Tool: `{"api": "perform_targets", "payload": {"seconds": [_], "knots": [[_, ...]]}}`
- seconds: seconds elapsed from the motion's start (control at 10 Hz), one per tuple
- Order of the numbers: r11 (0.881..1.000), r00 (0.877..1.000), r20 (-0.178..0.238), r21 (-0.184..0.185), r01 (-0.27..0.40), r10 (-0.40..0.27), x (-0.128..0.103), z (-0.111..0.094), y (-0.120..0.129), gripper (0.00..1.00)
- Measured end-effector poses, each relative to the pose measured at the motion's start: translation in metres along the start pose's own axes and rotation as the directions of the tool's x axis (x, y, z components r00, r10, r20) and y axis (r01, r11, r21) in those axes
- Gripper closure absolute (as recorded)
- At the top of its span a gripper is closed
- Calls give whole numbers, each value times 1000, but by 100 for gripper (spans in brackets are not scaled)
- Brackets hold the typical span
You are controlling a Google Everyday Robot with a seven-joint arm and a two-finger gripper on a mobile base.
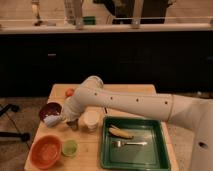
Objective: Place towel in purple bowl
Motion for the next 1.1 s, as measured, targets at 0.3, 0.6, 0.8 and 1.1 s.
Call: {"api": "perform_targets", "payload": {"seconds": [0.3, 0.6, 0.8, 1.1], "knots": [[998, 998, 9, -15, 68, -68, 5, 12, -30, 100], [981, 981, 63, -57, 188, -184, 6, 28, -47, 100], [964, 967, 90, -100, 247, -239, 7, 43, -58, 100], [949, 956, 104, -133, 287, -274, 10, 64, -73, 100]]}}
